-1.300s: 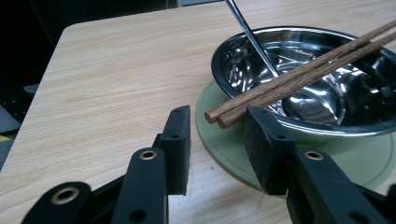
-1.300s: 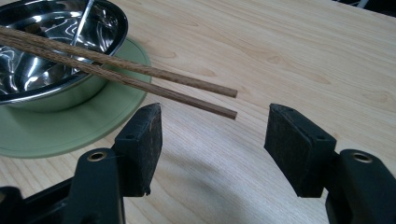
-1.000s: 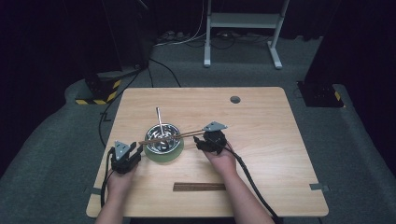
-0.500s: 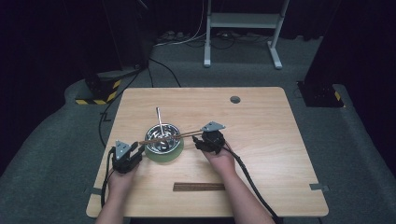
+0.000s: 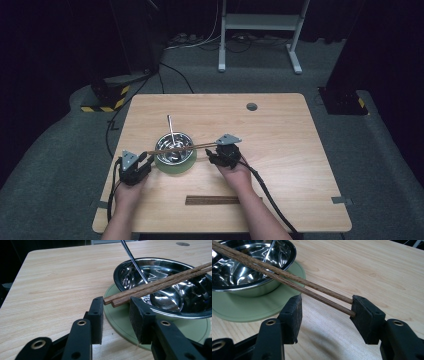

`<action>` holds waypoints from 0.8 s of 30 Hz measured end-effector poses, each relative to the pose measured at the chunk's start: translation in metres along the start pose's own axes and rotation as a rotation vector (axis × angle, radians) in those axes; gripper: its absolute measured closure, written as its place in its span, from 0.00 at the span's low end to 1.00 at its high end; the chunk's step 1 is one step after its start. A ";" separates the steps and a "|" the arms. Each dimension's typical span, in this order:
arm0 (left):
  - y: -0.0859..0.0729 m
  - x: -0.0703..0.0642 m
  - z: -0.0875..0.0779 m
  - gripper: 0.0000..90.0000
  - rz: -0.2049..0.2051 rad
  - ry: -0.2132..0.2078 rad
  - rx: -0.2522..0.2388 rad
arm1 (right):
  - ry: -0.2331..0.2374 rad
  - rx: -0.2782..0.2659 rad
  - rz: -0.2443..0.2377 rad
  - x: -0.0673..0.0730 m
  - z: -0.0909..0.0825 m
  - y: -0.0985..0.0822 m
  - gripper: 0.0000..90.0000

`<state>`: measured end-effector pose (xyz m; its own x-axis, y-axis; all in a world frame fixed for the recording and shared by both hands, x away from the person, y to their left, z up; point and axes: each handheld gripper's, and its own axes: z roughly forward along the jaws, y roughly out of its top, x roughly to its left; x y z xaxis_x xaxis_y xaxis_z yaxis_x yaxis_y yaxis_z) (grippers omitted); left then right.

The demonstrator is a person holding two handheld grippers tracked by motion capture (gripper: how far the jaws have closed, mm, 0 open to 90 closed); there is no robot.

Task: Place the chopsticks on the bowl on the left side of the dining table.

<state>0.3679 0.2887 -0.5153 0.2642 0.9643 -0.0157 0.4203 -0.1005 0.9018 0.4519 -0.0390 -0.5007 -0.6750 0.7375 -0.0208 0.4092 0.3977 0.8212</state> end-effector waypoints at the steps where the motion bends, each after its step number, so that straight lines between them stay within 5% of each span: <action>1: 0.000 0.000 0.000 0.71 -0.002 -0.001 0.000 | 0.000 0.000 0.000 0.000 0.000 0.000 0.48; 14: 0.000 0.003 -0.001 0.70 -0.008 0.011 -0.007 | -0.036 -0.012 0.010 0.000 -0.012 -0.007 0.50; 24: -0.001 0.003 -0.001 0.75 -0.008 0.021 0.003 | -0.079 -0.018 0.044 -0.002 -0.021 -0.013 0.74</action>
<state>0.3671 0.2917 -0.5153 0.2427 0.9700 -0.0138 0.4246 -0.0935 0.9005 0.4352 -0.0564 -0.4993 -0.6057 0.7951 -0.0290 0.4260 0.3549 0.8322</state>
